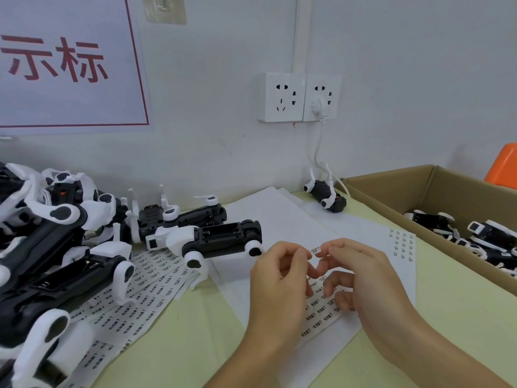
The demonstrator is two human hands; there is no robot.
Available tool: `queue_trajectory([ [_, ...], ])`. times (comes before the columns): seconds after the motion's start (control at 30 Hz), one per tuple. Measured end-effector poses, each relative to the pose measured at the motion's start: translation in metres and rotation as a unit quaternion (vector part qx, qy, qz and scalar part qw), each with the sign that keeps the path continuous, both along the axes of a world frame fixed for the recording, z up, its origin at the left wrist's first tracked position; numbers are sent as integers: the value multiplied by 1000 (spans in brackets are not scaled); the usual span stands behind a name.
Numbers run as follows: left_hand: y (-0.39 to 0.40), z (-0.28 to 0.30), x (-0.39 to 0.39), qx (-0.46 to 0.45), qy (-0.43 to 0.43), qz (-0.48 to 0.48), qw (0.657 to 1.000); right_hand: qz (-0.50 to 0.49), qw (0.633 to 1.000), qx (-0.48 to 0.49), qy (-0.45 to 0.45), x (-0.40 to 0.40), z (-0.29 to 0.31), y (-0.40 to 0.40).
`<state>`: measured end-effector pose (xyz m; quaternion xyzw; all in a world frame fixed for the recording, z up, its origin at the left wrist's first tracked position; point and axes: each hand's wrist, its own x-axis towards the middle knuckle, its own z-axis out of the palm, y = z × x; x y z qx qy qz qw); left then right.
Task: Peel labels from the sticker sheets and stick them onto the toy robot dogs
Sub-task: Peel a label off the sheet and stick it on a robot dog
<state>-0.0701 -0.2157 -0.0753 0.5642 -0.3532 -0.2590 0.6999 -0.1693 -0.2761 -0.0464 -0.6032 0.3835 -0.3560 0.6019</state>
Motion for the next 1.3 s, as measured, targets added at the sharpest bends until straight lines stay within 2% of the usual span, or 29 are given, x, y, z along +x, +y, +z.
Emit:
queue_trajectory([
  [0.53, 0, 0, 0, 19, -25, 1, 1000, 3, 1000, -2, 16, 1, -7, -4],
  [0.8, 0, -1, 1, 20, -24, 24, 999, -35, 999, 4, 9, 1, -10, -9],
  [1.3, -1, -3, 1, 24, -34, 22, 999, -17, 998, -59, 7, -2, -8, -7],
])
